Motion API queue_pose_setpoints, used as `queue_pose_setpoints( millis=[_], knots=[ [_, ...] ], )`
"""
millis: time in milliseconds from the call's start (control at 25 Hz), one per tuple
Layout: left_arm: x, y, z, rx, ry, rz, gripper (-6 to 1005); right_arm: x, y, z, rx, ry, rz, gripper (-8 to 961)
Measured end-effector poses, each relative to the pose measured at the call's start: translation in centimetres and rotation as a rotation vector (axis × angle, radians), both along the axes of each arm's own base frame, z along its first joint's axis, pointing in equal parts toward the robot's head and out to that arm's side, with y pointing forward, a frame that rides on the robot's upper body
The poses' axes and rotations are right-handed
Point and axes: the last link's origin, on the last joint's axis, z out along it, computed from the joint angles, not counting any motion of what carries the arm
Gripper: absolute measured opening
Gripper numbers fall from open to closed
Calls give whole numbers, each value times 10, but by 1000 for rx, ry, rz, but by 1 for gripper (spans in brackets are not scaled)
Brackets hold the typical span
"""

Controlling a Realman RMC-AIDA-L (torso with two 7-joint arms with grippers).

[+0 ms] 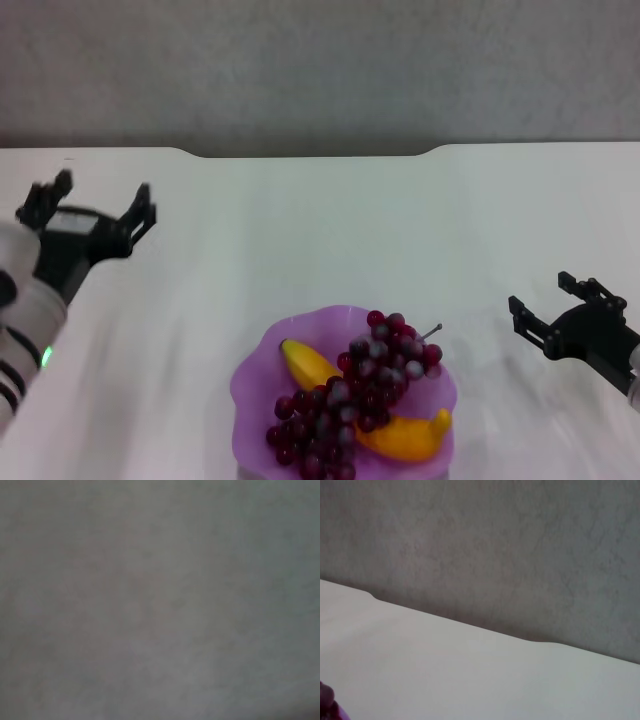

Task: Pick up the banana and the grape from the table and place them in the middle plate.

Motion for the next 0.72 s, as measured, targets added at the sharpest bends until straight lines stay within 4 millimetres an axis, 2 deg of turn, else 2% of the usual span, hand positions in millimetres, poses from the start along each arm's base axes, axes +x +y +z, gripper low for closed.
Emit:
queue_pose_setpoints(
  millis=[40, 120, 320, 560, 720],
  knots=[
    [-12, 0, -10, 26, 6, 12, 894, 0, 0, 0, 1, 0, -1, 782],
    [-17, 1, -12, 52, -1, 12, 893, 1, 0, 0, 0, -2, -4, 782],
    [-48, -7, -18, 140, -72, -47, 893, 0, 1, 2, 15, 11, -5, 782],
    [-89, -12, -6, 166, -292, -83, 893, 3, 4, 9, 65, 51, -45, 782],
    [-108, -11, 2, 161, -338, -63, 894, 3, 3, 10, 73, 60, -44, 782]
  ],
)
